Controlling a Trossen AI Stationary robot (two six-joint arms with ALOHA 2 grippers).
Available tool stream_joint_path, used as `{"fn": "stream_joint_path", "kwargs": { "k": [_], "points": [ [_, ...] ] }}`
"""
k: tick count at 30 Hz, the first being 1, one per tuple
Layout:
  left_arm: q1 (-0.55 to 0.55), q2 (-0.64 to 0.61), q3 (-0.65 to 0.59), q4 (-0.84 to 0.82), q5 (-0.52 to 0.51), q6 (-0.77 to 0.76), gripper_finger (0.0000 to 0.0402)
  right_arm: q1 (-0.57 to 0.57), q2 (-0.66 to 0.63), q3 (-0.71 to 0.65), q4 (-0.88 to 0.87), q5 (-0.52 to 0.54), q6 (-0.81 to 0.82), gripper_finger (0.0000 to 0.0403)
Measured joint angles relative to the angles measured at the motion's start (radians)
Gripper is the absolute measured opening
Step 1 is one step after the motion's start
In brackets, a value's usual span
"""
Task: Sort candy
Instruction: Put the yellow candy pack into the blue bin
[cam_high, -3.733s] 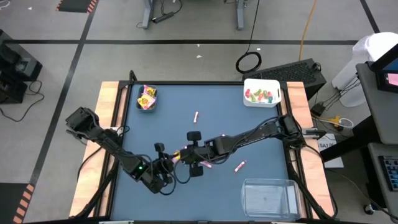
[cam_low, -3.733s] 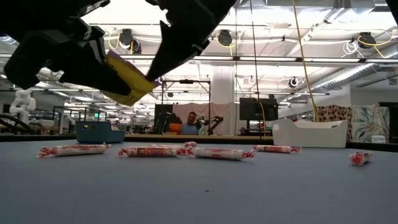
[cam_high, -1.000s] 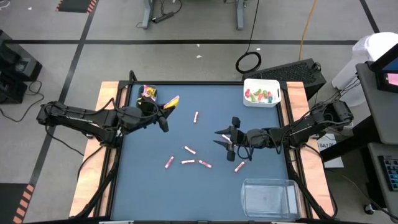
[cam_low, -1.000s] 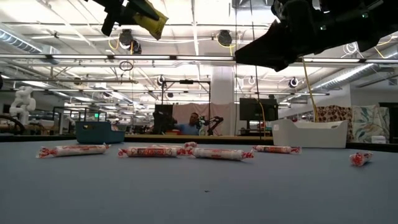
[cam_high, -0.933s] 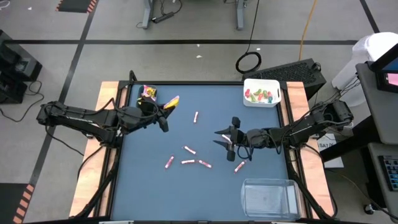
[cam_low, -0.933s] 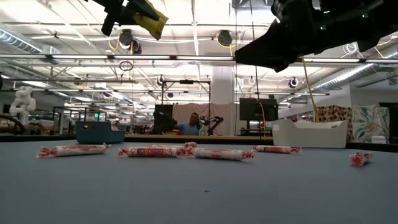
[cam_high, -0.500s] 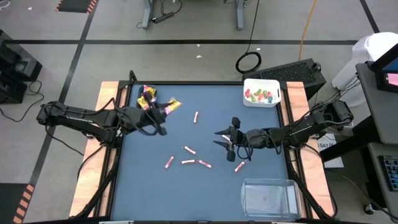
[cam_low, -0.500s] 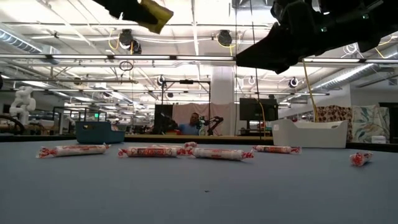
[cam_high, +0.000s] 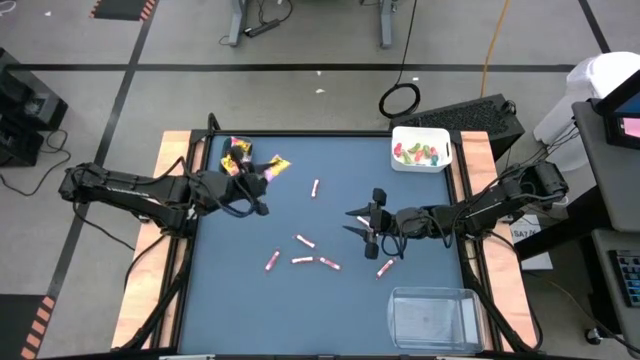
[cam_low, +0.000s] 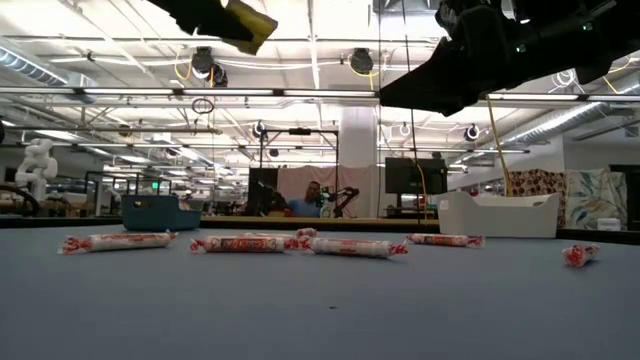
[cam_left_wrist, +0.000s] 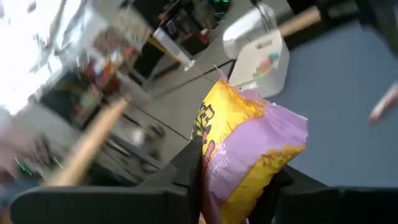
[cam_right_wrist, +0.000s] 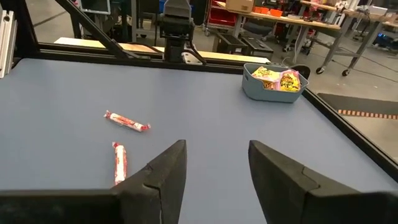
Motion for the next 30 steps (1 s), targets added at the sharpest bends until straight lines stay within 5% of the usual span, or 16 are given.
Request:
{"fn": "stream_joint_path", "kwargs": {
  "k": [7,17,23,30],
  "points": [
    [0.065,0.01,0.0,-0.053,-0.213,-0.149,0.0091,-0.007,0.0,0.0,0.003,0.002,-0.048,0.0164],
    [0.389,0.03,0.0,-0.373,-0.223,-0.389,0.0091,-0.008,0.0,0.0,0.005,0.002,-0.139,0.0164],
    [0.552,0.075,-0.001,-0.515,-0.048,-0.494,0.0091,-0.038,0.0,0.0,0.043,0.003,-0.212,0.0164],
    [0.627,0.185,-0.001,-0.526,0.115,-0.412,0.0091,-0.098,0.0,0.0,0.05,0.003,-0.211,0.0164]
  ]
}}
